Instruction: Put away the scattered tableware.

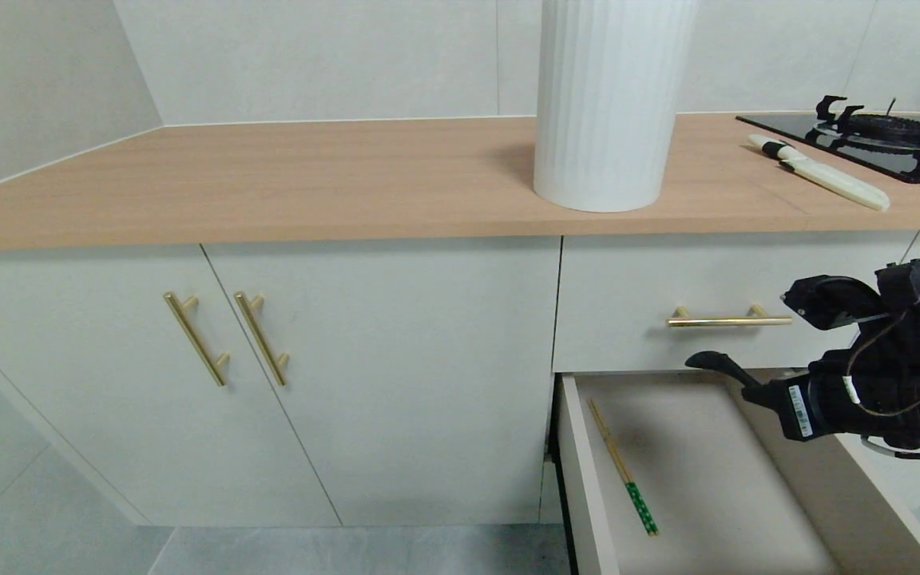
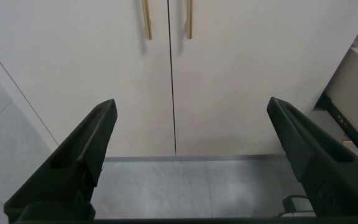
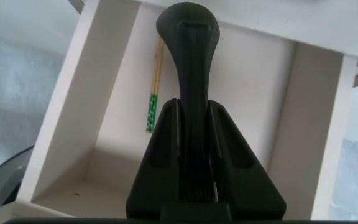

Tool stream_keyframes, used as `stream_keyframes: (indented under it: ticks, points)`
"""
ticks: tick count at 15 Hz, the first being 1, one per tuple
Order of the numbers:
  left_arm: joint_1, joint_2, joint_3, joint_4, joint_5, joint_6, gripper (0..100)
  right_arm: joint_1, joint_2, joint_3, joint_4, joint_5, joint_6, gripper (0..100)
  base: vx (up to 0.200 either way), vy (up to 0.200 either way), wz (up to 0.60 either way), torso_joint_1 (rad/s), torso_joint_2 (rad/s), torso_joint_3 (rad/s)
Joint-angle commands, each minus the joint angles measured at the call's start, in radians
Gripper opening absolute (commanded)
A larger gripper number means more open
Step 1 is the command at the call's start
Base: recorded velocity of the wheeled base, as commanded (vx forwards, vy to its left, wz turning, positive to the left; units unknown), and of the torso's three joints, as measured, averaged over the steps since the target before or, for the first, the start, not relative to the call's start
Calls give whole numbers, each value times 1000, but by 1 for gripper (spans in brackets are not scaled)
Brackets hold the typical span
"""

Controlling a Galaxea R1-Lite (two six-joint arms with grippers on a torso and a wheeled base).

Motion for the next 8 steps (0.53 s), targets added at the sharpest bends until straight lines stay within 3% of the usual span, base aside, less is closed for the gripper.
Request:
stream_keyframes:
  ticks: [1, 8]
  points:
    - [-1, 0, 0, 0, 0, 0, 100, -1, 29, 1, -1, 1, -1, 0, 0, 0, 0, 0, 0, 0]
    - [-1, 0, 0, 0, 0, 0, 100, -4, 303, -34, -14, 7, 13, 0, 0, 0, 0, 0, 0, 0]
